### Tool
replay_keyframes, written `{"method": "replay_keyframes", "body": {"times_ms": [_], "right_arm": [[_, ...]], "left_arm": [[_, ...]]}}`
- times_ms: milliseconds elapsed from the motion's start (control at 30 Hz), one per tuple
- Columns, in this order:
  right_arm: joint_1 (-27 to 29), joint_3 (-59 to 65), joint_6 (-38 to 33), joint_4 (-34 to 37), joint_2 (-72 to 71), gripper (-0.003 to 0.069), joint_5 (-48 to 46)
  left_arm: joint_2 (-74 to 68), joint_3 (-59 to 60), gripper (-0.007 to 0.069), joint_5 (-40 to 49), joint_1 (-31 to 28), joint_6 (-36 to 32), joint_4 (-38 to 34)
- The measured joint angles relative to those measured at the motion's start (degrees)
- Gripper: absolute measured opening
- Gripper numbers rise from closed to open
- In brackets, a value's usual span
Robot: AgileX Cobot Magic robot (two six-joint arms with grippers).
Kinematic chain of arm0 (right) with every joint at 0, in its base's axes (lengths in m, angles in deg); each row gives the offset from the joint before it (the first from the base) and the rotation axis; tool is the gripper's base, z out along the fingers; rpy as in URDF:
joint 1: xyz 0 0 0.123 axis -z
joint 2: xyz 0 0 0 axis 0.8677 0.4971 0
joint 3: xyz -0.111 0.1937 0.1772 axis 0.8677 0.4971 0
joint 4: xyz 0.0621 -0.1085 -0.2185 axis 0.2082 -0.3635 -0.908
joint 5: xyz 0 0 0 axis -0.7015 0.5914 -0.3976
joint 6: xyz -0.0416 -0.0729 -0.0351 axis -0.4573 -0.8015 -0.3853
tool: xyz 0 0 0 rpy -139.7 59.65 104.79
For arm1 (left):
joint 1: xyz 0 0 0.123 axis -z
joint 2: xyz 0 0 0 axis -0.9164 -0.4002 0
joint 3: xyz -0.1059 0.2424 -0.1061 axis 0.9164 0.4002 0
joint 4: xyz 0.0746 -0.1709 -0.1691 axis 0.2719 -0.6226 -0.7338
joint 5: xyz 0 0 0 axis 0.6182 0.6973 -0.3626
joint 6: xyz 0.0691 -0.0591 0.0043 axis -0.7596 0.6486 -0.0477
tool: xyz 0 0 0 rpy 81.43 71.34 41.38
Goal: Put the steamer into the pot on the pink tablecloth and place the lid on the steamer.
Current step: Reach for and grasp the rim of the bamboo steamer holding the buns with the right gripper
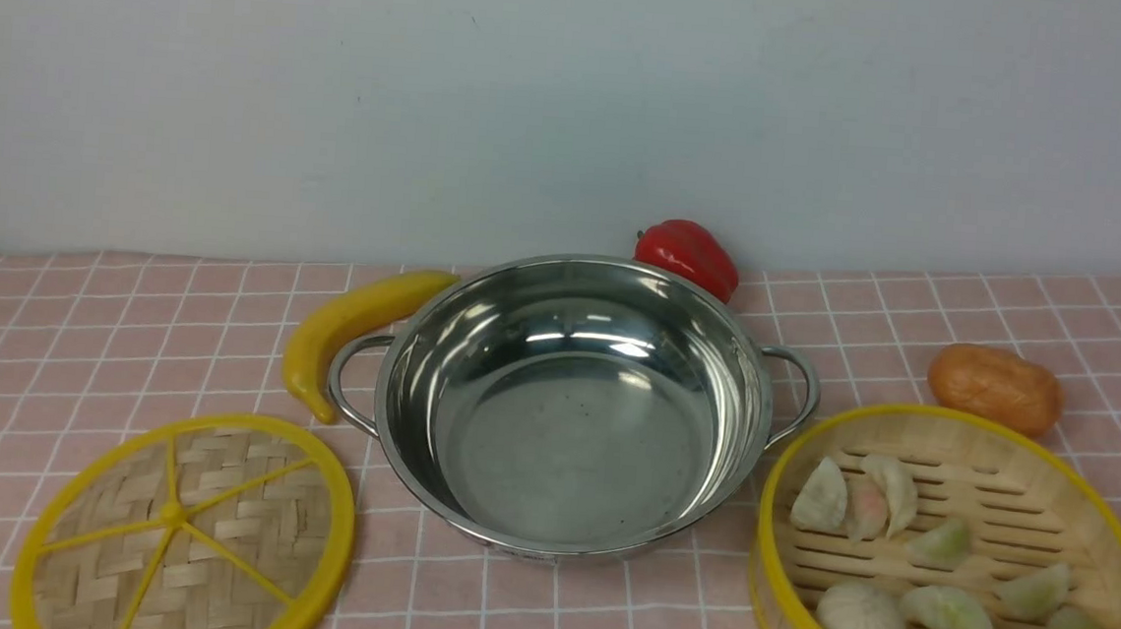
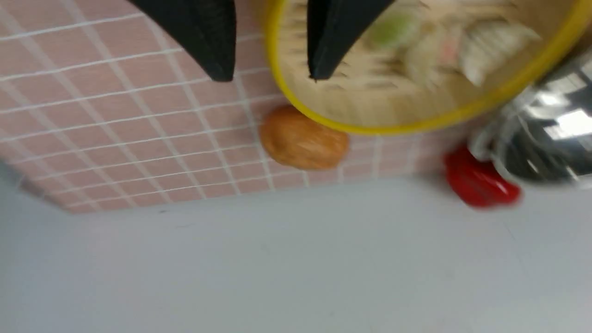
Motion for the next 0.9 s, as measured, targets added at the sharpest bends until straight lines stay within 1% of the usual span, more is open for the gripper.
{"method": "replay_keyframes", "body": {"times_ms": [33,67,100,133,200,233,267,300,333,367,400,433,467,500,633,667,700,733,800,833,867,900], "right_arm": [[0.00,0.00,1.50,3.07,0.00,0.0240,0.73],[0.00,0.00,2.28,4.71,0.00,0.0240,1.08],[0.00,0.00,4.66,9.84,0.00,0.0240,2.21],[0.00,0.00,5.84,12.44,0.00,0.0240,2.63],[0.00,0.00,8.88,19.80,0.00,0.0240,3.84],[0.00,0.00,10.78,25.43,0.00,0.0240,4.47],[0.00,0.00,11.50,28.85,0.00,0.0240,4.68],[0.00,0.00,11.62,28.85,0.00,0.0240,4.74],[0.00,0.00,12.03,31.81,0.00,0.0240,5.15],[0.00,0.00,12.34,33.63,0.00,0.0240,6.38],[0.00,0.00,12.39,33.90,0.00,0.0240,6.66],[0.00,0.00,12.51,36.33,0.00,0.0240,9.66],[0.00,0.00,12.51,36.33,0.00,0.0240,10.01],[0.00,0.00,12.76,38.85,0.00,0.0240,12.53],[0.00,0.00,14.99,45.72,0.00,0.0240,20.98],[0.00,0.00,15.05,45.92,0.00,0.0240,21.42],[0.00,-1.44,15.70,47.21,0.00,0.0240,25.35],[0.00,-2.02,15.69,47.19,0.00,0.0240,26.15],[0.00,-5.66,15.66,46.00,0.00,0.0240,30.42],[0.00,-7.58,15.40,44.92,-0.04,0.0240,32.02],[0.00,-11.83,14.56,40.73,0.06,0.0240,36.41],[0.00,-12.40,14.18,39.40,0.20,0.0240,37.54]], "left_arm": [[0.00,0.00,0.0243,-1.42,0.00,1.02,-2.44],[0.00,0.00,0.0243,-2.20,0.00,1.95,-3.78],[0.00,0.00,0.0243,-4.76,0.00,3.79,-8.07],[0.00,0.00,0.0243,-6.49,0.00,5.74,-11.10],[0.00,0.00,0.0243,-10.14,0.00,8.71,-17.64],[0.00,0.00,0.0243,-13.27,0.00,10.97,-22.52],[0.00,0.00,0.0243,-15.11,0.00,11.79,-24.94],[0.00,0.00,0.0243,-15.46,0.00,11.95,-25.32],[0.00,0.00,0.0243,-17.35,0.00,12.56,-27.14],[0.00,0.00,0.0243,-19.04,0.00,12.73,-27.95],[0.00,0.00,0.0243,-19.34,0.00,12.73,-28.07],[0.00,0.00,0.0243,-22.32,0.00,12.73,-28.60],[0.00,0.00,0.0243,-22.74,0.00,12.73,-28.71],[0.00,0.00,0.0243,-25.49,0.00,13.07,-28.89],[0.00,0.00,0.0243,-39.52,0.00,15.66,-29.00],[0.00,0.00,0.0243,-40.40,0.00,15.81,-29.00],[0.00,-0.99,0.0243,-49.46,0.00,16.82,-28.07],[0.05,-1.24,0.0243,-49.46,0.00,16.87,-28.07],[0.06,-4.63,0.0243,-54.23,0.00,16.56,-26.05],[0.11,-7.31,0.0243,-54.98,0.00,15.92,-24.90],[-0.04,-12.38,0.0243,-54.46,0.00,14.30,-22.25],[-0.04,-12.38,0.0243,-54.28,0.00,14.07,-22.25]]}}
